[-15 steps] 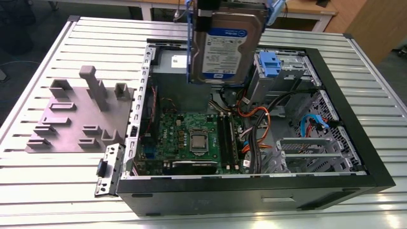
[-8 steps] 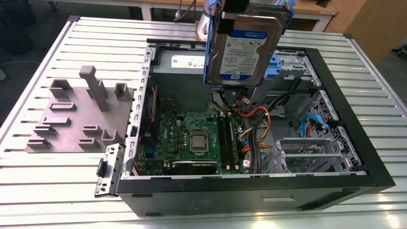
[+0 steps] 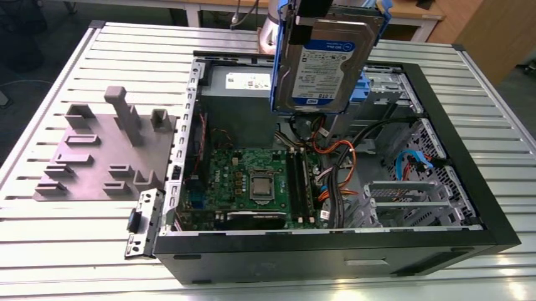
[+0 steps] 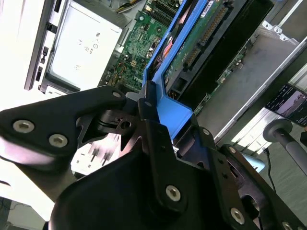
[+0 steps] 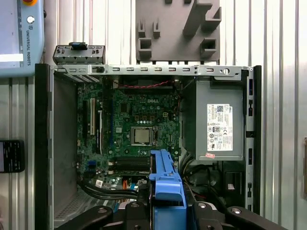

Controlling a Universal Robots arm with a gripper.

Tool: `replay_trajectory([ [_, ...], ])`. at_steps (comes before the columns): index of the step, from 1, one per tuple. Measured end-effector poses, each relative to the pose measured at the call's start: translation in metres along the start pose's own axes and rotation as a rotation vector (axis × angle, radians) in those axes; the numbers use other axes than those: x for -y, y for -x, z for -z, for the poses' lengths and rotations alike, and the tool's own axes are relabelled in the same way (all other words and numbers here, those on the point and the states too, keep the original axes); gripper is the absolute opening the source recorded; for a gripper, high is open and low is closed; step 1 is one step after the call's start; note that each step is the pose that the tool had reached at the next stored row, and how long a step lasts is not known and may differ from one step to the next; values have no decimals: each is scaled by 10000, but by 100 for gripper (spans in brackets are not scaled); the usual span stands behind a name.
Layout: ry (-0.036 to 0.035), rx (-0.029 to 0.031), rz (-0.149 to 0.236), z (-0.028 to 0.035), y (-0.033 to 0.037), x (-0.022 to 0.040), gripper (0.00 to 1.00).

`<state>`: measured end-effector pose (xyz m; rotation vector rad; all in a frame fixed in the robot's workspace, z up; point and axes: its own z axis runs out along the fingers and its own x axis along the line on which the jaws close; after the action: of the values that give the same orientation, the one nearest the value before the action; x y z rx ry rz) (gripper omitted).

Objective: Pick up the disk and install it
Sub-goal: 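Insert the disk into the insertion slot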

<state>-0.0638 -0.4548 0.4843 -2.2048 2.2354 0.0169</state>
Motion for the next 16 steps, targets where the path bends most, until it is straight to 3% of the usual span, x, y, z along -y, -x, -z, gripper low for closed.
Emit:
replay_trajectory([
  [9, 1, 0, 2, 0, -22, 2, 37],
  [16, 0, 1, 0, 2, -257, 4, 37],
])
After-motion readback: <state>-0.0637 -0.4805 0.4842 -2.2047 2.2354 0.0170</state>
